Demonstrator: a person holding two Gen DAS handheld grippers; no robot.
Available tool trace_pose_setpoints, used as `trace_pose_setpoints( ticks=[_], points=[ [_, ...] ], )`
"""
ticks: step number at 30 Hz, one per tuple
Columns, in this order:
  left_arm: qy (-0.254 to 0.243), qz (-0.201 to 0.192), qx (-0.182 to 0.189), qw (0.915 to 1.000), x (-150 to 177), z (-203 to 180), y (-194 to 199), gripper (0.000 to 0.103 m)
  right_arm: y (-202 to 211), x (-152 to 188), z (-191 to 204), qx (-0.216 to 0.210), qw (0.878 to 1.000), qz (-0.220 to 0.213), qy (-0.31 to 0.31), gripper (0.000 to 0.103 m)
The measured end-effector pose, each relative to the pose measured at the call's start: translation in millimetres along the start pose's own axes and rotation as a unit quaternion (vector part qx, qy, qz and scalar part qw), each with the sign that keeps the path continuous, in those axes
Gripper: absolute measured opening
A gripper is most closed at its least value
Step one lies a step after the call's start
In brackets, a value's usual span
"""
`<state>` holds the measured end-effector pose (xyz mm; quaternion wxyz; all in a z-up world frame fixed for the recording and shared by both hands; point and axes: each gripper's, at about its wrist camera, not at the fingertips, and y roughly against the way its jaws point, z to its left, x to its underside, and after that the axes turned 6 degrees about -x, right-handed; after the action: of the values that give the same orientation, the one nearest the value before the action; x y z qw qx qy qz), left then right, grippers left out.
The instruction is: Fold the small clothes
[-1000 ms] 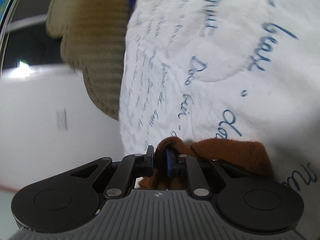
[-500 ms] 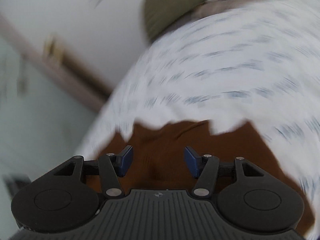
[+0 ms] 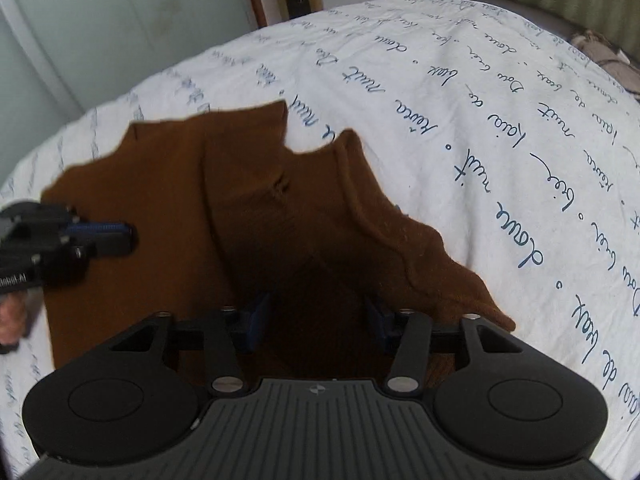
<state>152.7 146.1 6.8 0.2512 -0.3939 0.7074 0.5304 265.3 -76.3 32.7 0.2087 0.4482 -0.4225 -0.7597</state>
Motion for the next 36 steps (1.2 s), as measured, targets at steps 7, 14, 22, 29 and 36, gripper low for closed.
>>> trace_pose_setpoints(
  ticks=[7,14,22,29,36],
  points=[
    [-0.021,0.002,-0.024,0.9995,-0.4,-9.1,-1.4,0.005,14.9,7.7,5.5,0.041,0.997,-0.063,-0.013,0.01],
    [-0.019,0.009,-0.049,0.9986,-14.1,-14.2,-0.8,0.005,8.8,4.7,-1.3,0.123,0.986,-0.11,-0.022,0.005],
    [-0.019,-0.002,-0.049,0.9986,-55.4,-25.5,-21.6,0.006,0.8,1.2,-22.0,0.147,0.98,-0.117,-0.064,0.002],
    [0.027,0.065,-0.058,0.9958,-86.2,-1.6,-77.6,0.006,68.2,46.1,-29.7,0.138,0.953,-0.214,-0.161,0.027],
    [0.069,0.103,0.001,0.9923,-100.4,37.5,-101.6,0.006,118.4,148.5,-81.5,0.102,0.912,-0.243,-0.314,0.043]
  ],
)
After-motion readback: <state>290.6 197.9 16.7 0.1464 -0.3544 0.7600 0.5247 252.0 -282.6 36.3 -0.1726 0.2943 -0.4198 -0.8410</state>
